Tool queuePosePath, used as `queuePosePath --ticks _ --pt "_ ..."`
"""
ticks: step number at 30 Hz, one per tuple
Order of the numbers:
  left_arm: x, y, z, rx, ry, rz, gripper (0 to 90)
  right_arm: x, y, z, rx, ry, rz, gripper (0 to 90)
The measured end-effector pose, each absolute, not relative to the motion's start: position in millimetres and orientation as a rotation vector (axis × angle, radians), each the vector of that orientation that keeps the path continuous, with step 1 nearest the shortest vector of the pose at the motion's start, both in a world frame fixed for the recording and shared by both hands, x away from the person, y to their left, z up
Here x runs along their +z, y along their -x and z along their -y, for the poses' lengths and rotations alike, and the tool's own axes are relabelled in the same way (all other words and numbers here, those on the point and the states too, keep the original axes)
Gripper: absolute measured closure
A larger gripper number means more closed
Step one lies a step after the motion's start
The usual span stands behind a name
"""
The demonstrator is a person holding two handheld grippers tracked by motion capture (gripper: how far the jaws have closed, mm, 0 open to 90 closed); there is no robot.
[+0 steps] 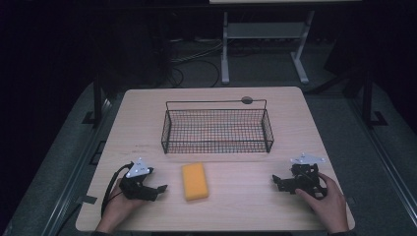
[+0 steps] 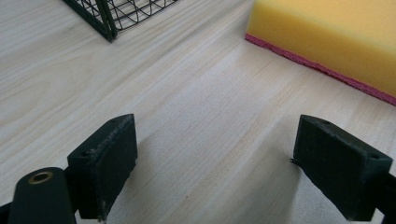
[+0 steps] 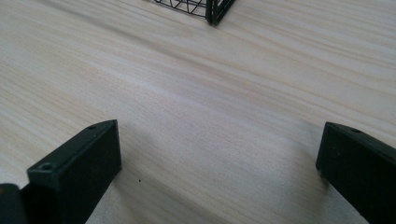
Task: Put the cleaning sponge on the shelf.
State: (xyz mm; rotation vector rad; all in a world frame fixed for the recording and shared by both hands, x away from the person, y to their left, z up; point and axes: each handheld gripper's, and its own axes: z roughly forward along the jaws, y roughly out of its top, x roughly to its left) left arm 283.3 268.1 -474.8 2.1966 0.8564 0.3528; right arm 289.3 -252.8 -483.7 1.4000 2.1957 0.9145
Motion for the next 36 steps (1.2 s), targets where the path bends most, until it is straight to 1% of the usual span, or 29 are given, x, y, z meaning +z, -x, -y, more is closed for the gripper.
queuePosePath --ticks 6,7,9,10,11,12,13,15,21,22,23,24,25,26,27,28,36 --pt "-474.3 -282.9 -269.8 0.356 -2.191 -0.855 15.1 -483.8 -289.3 252.9 0.915 -1.4 -2.196 0.0" --pt "-473.6 -282.7 -270.6 0.355 -2.192 -0.858 16.8 -483.7 -289.3 252.9 0.914 -1.4 -2.196 0.0" --pt "-472.3 -282.8 -271.6 0.351 -2.19 -0.864 24.0 -483.7 -289.3 252.9 0.914 -1.399 -2.196 0.0" --pt "-471.0 -282.8 -272.2 0.333 -2.178 -0.872 24.0 -483.7 -289.4 252.9 0.914 -1.399 -2.197 0.0" --pt "-470.3 -282.6 -272.3 0.331 -2.175 -0.873 28.0 -483.7 -289.4 252.9 0.914 -1.399 -2.197 0.0" --pt "-469.6 -282.5 -272.2 0.32 -2.177 -0.873 28.0 -483.7 -289.4 252.9 0.914 -1.399 -2.197 0.0" --pt "-467.3 -282.2 -271.1 0.298 -2.182 -0.856 36.4 -483.7 -289.5 252.9 0.914 -1.398 -2.198 0.0" --pt "-465.4 -281.3 -268.5 0.285 -2.185 -0.849 40.9 -483.7 -289.6 252.9 0.914 -1.397 -2.199 0.0" --pt "-459.8 -279.9 -264.2 0.243 -2.211 -0.837 61.7 -483.7 -289.8 252.9 0.915 -1.397 -2.2 0.0" --pt "-458.2 -279.7 -263.6 0.237 -2.218 -0.839 61.7 -483.7 -289.8 252.9 0.915 -1.397 -2.2 0.0" --pt "-456.5 -279.3 -262.9 0.225 -2.217 -0.837 65.0 -483.7 -289.7 252.9 0.915 -1.398 -2.199 0.0" --pt "-455.5 -279.1 -262.1 0.211 -2.212 -0.835 69.2 -483.7 -289.7 252.9 0.915 -1.397 -2.2 0.0" --pt "-453.4 -279.0 -261.2 0.193 -2.225 -0.83 78.9 -483.7 -289.7 252.9 0.915 -1.397 -2.2 0.0" --pt "-453.4 -279.0 -261.2 0.193 -2.225 -0.83 82.4 -483.7 -289.7 252.9 0.915 -1.397 -2.2 0.0" --pt "-452.4 -278.6 -260.1 0.178 -2.223 -0.83 82.4 -483.7 -289.8 252.9 0.915 -1.397 -2.2 0.0" --pt "-451.2 -278.2 -258.5 0.162 -2.227 -0.828 89.4 -483.6 -289.7 252.8 0.915 -1.398 -2.2 0.0" --pt "-447.7 -275.4 -248.9 0.14 -2.245 -0.793 89.7 -483.6 -289.7 252.8 0.914 -1.398 -2.199 0.0"
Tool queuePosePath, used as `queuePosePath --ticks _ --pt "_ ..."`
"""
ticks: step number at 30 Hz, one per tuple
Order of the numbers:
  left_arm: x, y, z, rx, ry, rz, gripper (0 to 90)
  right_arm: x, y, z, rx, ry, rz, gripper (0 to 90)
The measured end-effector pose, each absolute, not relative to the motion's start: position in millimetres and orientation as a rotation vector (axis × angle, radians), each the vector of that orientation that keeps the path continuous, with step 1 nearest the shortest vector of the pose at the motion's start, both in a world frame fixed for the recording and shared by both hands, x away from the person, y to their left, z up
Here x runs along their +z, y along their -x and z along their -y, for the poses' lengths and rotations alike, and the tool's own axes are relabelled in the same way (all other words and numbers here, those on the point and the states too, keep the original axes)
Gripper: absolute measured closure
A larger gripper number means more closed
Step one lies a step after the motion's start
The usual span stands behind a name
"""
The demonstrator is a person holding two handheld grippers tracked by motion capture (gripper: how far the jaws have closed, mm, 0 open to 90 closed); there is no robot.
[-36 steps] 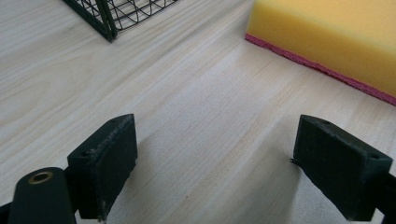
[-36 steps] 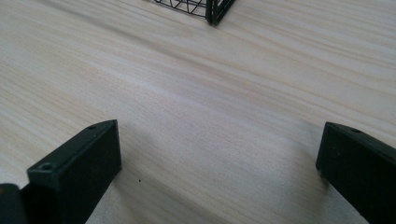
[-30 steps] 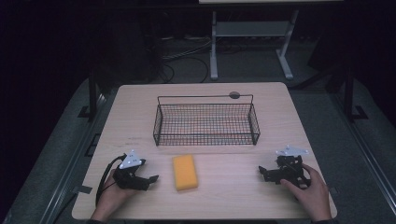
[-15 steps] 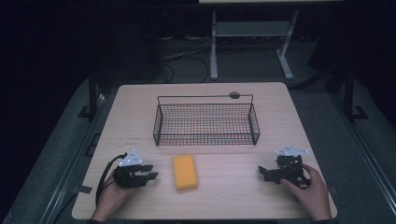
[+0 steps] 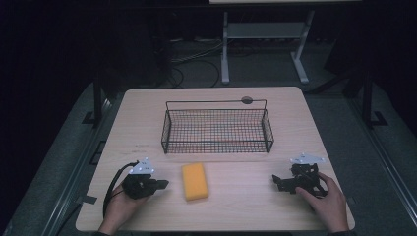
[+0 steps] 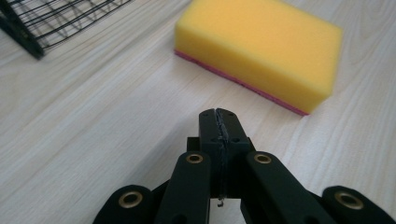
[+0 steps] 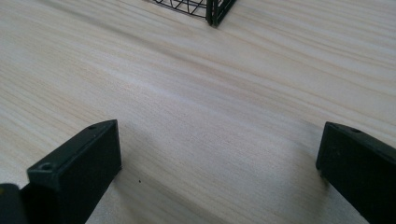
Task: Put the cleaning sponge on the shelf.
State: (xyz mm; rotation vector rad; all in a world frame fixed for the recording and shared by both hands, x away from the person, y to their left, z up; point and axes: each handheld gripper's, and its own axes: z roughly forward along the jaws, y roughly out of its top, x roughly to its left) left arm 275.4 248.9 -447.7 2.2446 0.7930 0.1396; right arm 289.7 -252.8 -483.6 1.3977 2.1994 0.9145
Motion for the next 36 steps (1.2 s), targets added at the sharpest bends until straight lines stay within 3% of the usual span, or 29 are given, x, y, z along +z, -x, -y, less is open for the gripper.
queuePosePath --ticks 36 --pt "-450.5 -264.3 -187.9 0.022 -2.334 -0.596 89.7 -483.6 -289.7 252.8 0.915 -1.398 -2.2 0.0"
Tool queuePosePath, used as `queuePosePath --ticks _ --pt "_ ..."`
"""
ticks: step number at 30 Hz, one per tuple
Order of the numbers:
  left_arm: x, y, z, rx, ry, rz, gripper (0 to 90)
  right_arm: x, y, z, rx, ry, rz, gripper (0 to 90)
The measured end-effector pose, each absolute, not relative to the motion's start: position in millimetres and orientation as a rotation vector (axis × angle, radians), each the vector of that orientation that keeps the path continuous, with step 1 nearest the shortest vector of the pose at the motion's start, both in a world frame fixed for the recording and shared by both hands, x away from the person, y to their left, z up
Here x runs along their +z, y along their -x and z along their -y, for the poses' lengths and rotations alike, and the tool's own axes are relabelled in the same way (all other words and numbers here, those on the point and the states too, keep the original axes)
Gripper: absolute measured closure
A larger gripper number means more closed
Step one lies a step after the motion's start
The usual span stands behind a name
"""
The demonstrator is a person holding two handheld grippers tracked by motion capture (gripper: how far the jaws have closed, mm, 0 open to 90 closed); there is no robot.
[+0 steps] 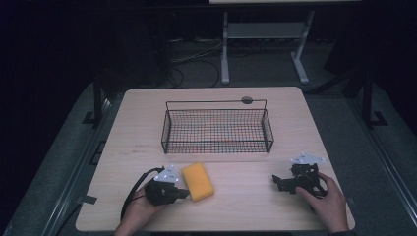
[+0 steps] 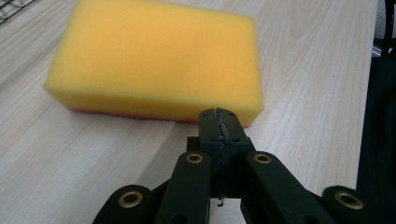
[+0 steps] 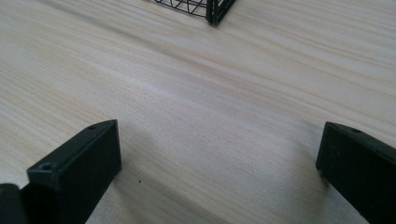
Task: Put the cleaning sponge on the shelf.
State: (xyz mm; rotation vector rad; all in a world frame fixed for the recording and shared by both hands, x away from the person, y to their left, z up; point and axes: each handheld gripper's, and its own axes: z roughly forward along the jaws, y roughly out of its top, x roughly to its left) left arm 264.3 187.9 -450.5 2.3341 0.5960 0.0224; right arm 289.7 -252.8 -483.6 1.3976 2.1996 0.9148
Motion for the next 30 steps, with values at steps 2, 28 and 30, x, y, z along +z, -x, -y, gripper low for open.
queuePosePath --ticks 2,28,30 --pt "-451.0 -264.3 -185.2 0.02 -2.338 -0.588 89.7 -483.6 -289.8 252.8 0.915 -1.398 -2.199 0.0" --pt "-453.0 -269.2 -153.2 -0.012 -2.364 -0.507 89.7 -483.6 -289.8 252.8 0.915 -1.398 -2.199 0.0" --pt "-450.2 -269.5 -155.1 -0.012 -2.351 -0.515 89.7 -483.7 -289.8 252.9 0.915 -1.397 -2.2 0.0"
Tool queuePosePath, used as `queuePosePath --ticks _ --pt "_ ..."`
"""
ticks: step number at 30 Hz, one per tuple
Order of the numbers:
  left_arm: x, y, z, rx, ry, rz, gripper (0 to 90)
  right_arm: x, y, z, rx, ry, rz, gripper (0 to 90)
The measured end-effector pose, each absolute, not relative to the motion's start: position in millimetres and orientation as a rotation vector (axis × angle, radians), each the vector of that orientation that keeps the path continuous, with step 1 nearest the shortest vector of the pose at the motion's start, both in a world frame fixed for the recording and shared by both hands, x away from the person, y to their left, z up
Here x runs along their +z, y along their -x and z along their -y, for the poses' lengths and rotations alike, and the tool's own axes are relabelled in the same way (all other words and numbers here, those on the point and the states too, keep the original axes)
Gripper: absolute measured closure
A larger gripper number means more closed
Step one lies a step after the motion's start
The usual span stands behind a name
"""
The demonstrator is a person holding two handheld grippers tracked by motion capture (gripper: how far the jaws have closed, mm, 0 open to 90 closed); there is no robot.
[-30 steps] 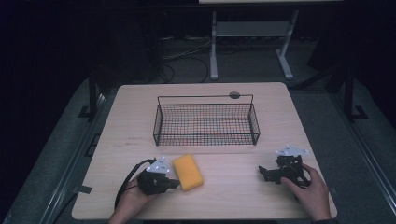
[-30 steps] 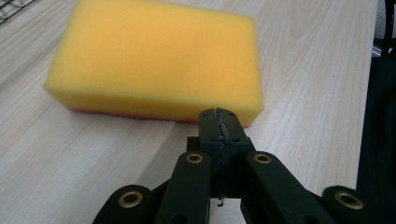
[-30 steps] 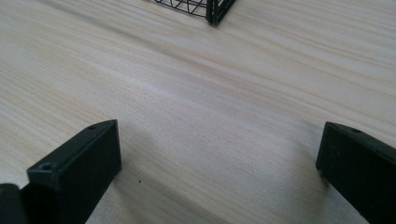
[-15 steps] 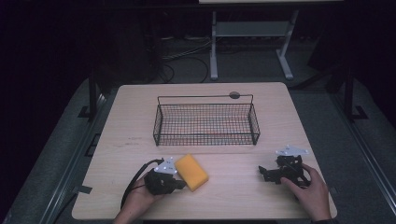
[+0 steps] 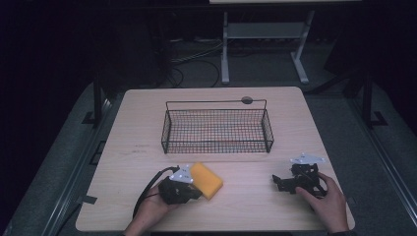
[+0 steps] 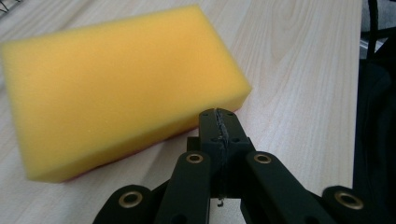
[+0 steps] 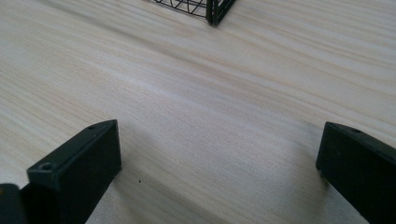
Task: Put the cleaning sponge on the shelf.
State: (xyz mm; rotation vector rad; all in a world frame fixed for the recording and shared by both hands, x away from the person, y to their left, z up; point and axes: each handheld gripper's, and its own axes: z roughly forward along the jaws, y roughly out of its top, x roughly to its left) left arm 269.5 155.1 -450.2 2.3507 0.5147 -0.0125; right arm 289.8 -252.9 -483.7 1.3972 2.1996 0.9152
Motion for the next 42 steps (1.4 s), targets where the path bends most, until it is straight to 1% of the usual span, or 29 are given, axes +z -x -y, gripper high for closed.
queuePosePath --ticks 5,13,20,30,42 --pt "-443.3 -271.2 -158.3 -0.01 -2.329 -0.517 89.7 -483.7 -289.8 252.9 0.915 -1.397 -2.2 0.0" --pt "-424.0 -284.2 -159.3 0.043 -2.313 -0.51 89.7 -483.7 -289.8 252.9 0.915 -1.397 -2.199 0.0" --pt "-415.8 -309.5 -156.8 0.074 -2.309 -0.52 89.8 -483.7 -289.8 252.8 0.915 -1.397 -2.199 0.0" --pt "-418.4 -341.1 -147.1 0.128 -2.311 -0.554 89.8 -483.7 -289.8 252.9 0.915 -1.397 -2.2 0.0" --pt "-428.5 -362.8 -134.5 0.158 -2.322 -0.572 89.9 -483.7 -289.8 252.8 0.915 -1.397 -2.2 0.0"
